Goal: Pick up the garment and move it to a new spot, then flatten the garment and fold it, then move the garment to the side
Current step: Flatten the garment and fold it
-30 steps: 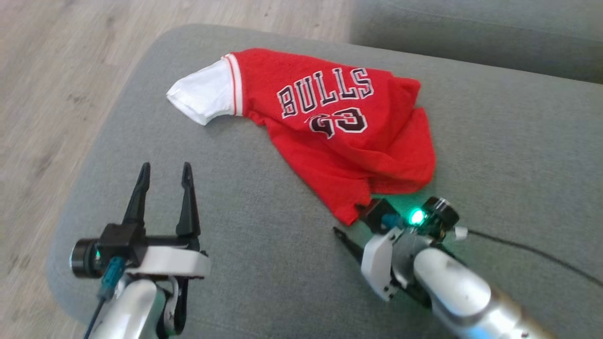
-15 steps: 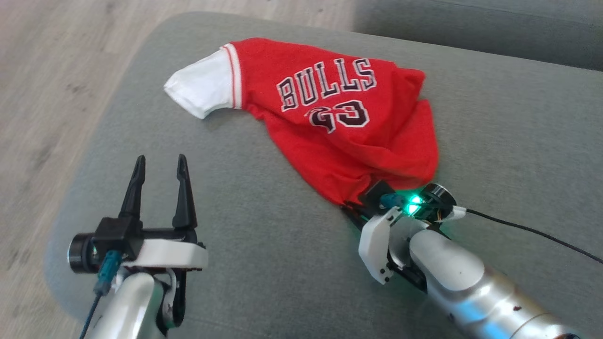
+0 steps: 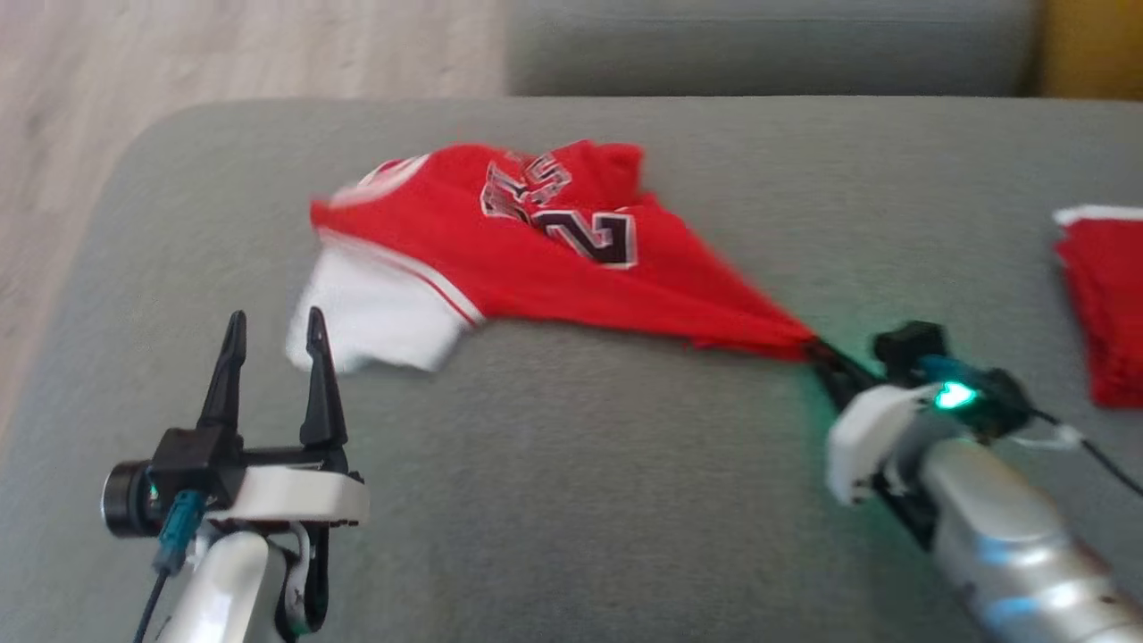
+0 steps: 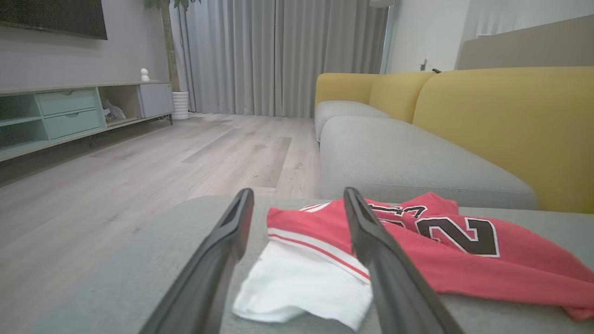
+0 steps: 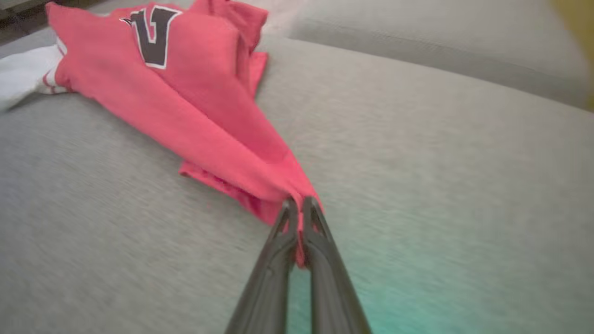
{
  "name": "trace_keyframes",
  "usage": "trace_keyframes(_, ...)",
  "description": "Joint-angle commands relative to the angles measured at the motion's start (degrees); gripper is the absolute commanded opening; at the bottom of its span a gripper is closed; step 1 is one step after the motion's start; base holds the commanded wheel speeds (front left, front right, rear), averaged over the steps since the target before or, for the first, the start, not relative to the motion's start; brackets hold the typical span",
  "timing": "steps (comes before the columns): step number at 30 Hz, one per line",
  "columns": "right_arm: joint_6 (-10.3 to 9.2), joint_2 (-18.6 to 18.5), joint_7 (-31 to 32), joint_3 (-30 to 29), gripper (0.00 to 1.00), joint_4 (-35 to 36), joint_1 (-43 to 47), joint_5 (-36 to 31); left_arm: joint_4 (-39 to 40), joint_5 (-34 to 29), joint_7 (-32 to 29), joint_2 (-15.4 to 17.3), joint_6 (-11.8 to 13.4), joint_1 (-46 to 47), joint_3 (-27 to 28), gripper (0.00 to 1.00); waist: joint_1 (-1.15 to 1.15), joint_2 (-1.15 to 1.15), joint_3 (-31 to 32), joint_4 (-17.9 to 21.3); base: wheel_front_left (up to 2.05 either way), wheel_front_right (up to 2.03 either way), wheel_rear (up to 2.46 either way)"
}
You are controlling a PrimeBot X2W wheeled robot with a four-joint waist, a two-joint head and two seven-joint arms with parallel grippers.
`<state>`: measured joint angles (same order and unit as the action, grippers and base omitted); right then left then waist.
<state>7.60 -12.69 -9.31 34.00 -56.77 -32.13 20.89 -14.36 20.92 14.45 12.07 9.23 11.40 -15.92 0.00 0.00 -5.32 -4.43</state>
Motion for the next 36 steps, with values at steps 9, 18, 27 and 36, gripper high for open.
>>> trace_keyframes(9,-0.11,-4.7,-1.0,-8.9,0.0,2.0,2.4,-5.2,1.4,-1.7,0.5,-0.3,-1.1,2.8,2.1,1.0,0.0,0.0,0.7,6.3,0.0,0.0,0.0)
trace_keyframes(18,-0.11,-1.4,-4.0,-24.2,1.0,11.9,6.9,-11.7,-0.5,-2.3,0.5,-0.8,-2.2,3.4,1.5,1.0,0.0,0.0,-0.2,6.2,0.0,0.0,0.0)
trace_keyframes(27,-0.11,8.0,-5.6,-32.7,1.0,35.5,18.8,-16.4,-1.7,-2.7,0.5,-2.1,-3.0,3.4,0.6,1.0,0.0,0.0,-0.5,6.6,0.0,0.0,0.0)
trace_keyframes(36,-0.11,9.8,-5.7,-32.2,1.0,45.3,25.5,-16.4,-4.3,-2.9,0.3,-2.6,-4.5,3.9,-0.7,1.0,0.0,0.0,-0.9,7.4,0.0,0.0,0.0)
